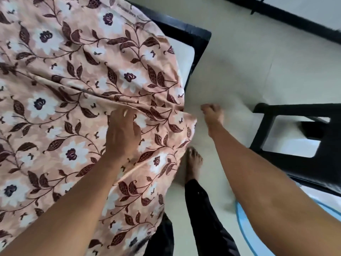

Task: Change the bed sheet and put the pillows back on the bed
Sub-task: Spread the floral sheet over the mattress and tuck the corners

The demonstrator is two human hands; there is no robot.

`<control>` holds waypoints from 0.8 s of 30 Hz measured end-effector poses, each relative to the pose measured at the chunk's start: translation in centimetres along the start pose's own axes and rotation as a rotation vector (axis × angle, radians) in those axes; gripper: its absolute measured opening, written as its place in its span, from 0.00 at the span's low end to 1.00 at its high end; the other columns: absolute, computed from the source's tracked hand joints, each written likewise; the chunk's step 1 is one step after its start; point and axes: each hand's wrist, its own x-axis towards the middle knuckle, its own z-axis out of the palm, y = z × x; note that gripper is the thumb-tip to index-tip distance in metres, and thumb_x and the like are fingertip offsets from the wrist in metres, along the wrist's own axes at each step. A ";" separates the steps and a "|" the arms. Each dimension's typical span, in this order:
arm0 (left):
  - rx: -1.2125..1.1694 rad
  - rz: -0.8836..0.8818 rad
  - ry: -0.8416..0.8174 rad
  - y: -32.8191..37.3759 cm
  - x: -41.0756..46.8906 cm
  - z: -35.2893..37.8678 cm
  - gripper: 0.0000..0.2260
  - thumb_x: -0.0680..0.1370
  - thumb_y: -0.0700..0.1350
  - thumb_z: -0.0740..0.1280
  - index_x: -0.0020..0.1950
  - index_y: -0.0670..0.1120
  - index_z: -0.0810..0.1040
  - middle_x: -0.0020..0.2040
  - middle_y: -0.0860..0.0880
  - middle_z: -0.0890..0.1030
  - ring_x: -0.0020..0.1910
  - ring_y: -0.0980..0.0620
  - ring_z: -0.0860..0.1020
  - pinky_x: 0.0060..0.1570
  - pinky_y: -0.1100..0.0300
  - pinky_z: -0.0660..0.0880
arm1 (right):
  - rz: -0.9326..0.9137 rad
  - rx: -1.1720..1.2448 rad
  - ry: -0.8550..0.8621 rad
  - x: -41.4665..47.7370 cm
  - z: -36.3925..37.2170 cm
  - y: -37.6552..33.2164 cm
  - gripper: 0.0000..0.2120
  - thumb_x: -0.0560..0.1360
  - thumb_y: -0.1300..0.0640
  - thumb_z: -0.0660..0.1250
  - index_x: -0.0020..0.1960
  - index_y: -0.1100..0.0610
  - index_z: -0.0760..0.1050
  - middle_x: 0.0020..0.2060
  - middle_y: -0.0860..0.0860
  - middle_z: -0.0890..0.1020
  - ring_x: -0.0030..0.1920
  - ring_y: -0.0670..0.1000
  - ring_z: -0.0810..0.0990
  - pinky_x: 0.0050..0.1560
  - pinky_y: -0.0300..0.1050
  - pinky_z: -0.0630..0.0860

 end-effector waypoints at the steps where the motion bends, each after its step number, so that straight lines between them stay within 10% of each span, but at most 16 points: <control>1: 0.003 0.002 0.011 0.3 0.7 0.1 0.18 0.75 0.35 0.66 0.65 0.42 0.77 0.62 0.39 0.76 0.63 0.40 0.73 0.61 0.47 0.76 | -0.055 0.010 -0.116 -0.1 0.6 -1.7 0.15 0.64 0.47 0.71 0.47 0.53 0.85 0.41 0.50 0.86 0.43 0.51 0.82 0.42 0.46 0.78; 4: -0.002 0.002 0.034 1.0 2.4 -0.1 0.17 0.76 0.36 0.66 0.65 0.42 0.77 0.58 0.40 0.77 0.59 0.40 0.75 0.55 0.48 0.78 | -0.095 0.037 -0.516 -0.4 2.5 -6.7 0.24 0.67 0.52 0.81 0.58 0.57 0.78 0.50 0.53 0.84 0.45 0.48 0.82 0.37 0.40 0.76; 9: 0.011 -0.019 0.053 2.4 4.3 -1.0 0.17 0.76 0.38 0.67 0.65 0.42 0.77 0.56 0.40 0.76 0.57 0.41 0.76 0.49 0.50 0.79 | -0.229 -0.335 -0.730 1.7 -0.1 -10.8 0.08 0.72 0.57 0.79 0.41 0.61 0.84 0.28 0.52 0.77 0.28 0.48 0.70 0.28 0.40 0.66; 16: -0.039 -0.021 0.106 3.8 7.3 -2.0 0.16 0.75 0.36 0.67 0.63 0.42 0.78 0.55 0.40 0.78 0.59 0.41 0.75 0.52 0.51 0.78 | -0.163 0.234 0.347 6.6 -3.9 -16.8 0.03 0.76 0.62 0.64 0.48 0.59 0.77 0.36 0.53 0.85 0.34 0.52 0.84 0.37 0.56 0.84; 22: -0.016 -0.083 -0.139 3.9 8.8 -0.2 0.20 0.73 0.42 0.70 0.65 0.44 0.77 0.58 0.43 0.77 0.58 0.44 0.76 0.57 0.48 0.78 | -0.176 -0.124 -0.475 4.3 -1.6 -15.1 0.26 0.62 0.50 0.79 0.56 0.58 0.79 0.47 0.53 0.85 0.41 0.48 0.81 0.38 0.42 0.77; 24: -0.106 -0.158 -0.088 4.7 9.0 -0.1 0.16 0.77 0.48 0.68 0.62 0.43 0.80 0.57 0.45 0.79 0.56 0.46 0.78 0.55 0.52 0.78 | -0.230 -0.164 -0.596 1.9 -0.6 -14.7 0.17 0.68 0.56 0.80 0.54 0.55 0.79 0.44 0.51 0.84 0.38 0.46 0.81 0.36 0.37 0.75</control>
